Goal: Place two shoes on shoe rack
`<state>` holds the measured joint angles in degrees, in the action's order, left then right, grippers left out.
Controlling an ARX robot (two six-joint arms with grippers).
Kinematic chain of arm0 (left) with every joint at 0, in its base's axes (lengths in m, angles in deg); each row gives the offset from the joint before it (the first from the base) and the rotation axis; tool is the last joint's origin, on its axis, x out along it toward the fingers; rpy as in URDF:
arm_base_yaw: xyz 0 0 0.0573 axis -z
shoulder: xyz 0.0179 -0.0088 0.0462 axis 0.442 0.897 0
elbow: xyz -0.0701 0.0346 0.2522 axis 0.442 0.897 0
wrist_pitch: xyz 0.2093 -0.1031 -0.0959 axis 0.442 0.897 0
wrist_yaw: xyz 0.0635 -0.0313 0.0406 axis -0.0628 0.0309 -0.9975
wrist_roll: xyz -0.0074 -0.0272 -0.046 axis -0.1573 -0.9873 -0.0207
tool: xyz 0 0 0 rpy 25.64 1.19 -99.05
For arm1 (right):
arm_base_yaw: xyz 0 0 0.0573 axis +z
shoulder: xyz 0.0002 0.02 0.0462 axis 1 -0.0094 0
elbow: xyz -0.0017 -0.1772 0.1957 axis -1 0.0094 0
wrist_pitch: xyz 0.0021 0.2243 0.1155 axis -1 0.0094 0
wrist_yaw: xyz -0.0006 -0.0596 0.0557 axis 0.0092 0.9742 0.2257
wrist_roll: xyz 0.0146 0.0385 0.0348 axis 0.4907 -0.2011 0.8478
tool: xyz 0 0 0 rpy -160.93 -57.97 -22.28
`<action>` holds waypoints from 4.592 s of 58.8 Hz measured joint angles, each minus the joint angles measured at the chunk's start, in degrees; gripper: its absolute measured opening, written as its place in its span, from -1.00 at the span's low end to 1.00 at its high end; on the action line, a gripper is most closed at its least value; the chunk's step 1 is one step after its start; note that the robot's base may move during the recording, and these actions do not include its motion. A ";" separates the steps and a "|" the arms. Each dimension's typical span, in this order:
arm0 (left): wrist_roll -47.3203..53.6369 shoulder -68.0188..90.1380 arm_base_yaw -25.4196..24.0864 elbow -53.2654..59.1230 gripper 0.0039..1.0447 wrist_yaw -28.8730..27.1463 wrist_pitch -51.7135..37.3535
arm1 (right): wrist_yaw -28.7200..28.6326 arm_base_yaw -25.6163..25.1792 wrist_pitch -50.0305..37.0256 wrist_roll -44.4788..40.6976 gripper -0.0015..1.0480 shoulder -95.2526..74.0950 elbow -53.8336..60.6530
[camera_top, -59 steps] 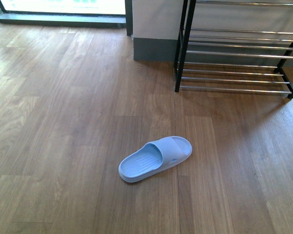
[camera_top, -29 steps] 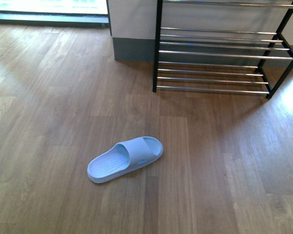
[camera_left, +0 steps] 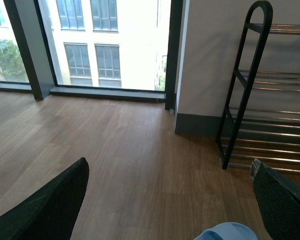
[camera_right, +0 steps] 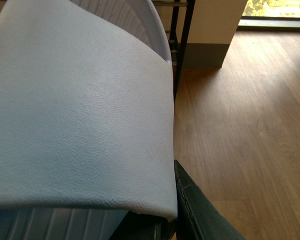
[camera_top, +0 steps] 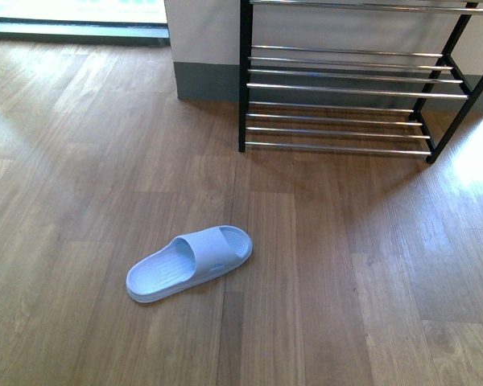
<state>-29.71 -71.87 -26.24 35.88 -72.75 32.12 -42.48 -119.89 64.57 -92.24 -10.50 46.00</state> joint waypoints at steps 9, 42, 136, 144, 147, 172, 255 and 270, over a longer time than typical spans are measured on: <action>0.00 0.00 0.00 0.00 0.83 0.00 0.00 | 0.00 0.00 0.00 0.00 -0.97 0.07 0.00; -1.81 1.44 1.44 -1.27 0.83 -5.09 4.00 | -0.11 0.00 0.00 0.00 -0.97 -0.02 0.00; 18.45 149.30 19.98 -53.92 0.83 2.40 -26.45 | -0.09 0.02 0.00 0.00 -0.97 -0.02 0.00; 18.91 150.51 21.00 -56.37 0.83 2.01 -24.24 | -0.11 0.02 0.00 0.00 -0.97 -0.02 0.00; 18.93 150.88 21.31 -57.48 0.83 1.66 -23.41 | -0.09 0.02 0.00 0.00 -0.97 -0.02 0.00; 18.49 156.63 24.83 -67.23 0.83 0.81 -18.49 | -0.09 0.02 0.00 0.00 -0.97 -0.02 0.00; 18.45 165.06 28.72 -79.87 -0.29 -0.50 -11.06 | -0.11 0.02 0.00 0.00 -0.97 -0.02 0.00; 18.45 165.06 28.72 -79.87 -0.93 -0.94 -11.28 | -0.11 0.02 0.00 0.00 -0.97 -0.02 0.00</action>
<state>-11.26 93.20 2.48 -43.99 -73.68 20.84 -42.59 -119.87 64.57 -92.24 -10.52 46.00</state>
